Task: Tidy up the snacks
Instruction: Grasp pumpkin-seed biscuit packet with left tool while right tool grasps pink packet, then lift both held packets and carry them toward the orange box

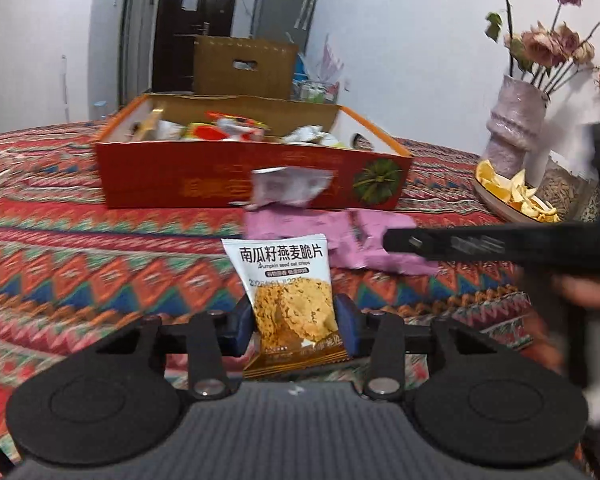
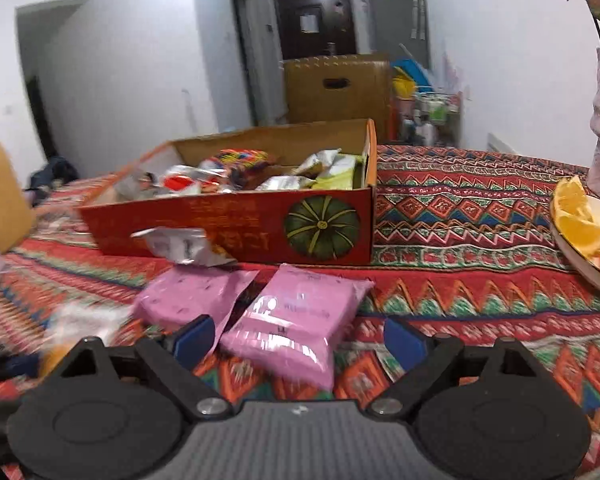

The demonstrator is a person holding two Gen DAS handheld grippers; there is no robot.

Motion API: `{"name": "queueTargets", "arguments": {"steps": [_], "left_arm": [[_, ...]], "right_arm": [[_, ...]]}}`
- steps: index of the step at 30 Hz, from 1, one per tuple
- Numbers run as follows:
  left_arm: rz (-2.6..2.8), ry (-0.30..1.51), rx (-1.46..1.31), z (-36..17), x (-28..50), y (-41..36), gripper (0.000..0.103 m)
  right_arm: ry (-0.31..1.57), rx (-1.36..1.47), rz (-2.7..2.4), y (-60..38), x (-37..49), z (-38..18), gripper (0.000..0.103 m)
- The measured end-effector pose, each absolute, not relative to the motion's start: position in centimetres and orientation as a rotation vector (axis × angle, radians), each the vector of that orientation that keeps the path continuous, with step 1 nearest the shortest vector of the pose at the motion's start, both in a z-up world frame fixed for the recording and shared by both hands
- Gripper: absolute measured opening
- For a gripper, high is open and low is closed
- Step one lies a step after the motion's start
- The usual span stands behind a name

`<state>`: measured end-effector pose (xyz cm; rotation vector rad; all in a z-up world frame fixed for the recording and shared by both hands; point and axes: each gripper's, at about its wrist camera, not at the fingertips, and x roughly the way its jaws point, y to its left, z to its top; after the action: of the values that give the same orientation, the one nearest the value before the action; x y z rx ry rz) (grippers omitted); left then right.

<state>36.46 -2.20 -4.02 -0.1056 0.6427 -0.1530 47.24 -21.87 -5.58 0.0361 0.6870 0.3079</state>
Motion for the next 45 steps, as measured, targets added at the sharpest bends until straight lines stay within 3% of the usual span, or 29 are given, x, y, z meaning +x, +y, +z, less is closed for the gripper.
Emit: {"name": "queueTargets", "arguments": {"steps": [4,7,11,17,32,45], "left_arm": [[-0.111,0.620,-0.148,-3.6,35.5,0.1,0.043],[-0.118,0.617,-0.156,-3.5,35.2,0.9,0.043],[-0.121,0.617,-0.175,-3.3,34.4,1.5,0.043],[-0.124,0.580,-0.188,-2.0,30.0,2.0,0.043],[-0.203,0.575,-0.138,0.0,17.4,-1.7,0.043],[-0.196,0.552,-0.093,0.7,11.6,-3.6,0.043]], "right_arm": [[0.677,0.046,0.204,-19.9,49.3,-6.7,0.071],[0.685,0.064,0.188,-19.7,49.4,-7.3,0.070],[0.675,-0.015,0.186,-19.0,48.3,-7.3,0.061],[0.703,-0.086,0.221,-20.2,42.4,-6.4,0.061],[0.648,0.005,0.211,-25.3,17.7,-4.1,0.061],[0.555,0.039,0.269,-25.4,12.4,-2.5,0.061]]}}
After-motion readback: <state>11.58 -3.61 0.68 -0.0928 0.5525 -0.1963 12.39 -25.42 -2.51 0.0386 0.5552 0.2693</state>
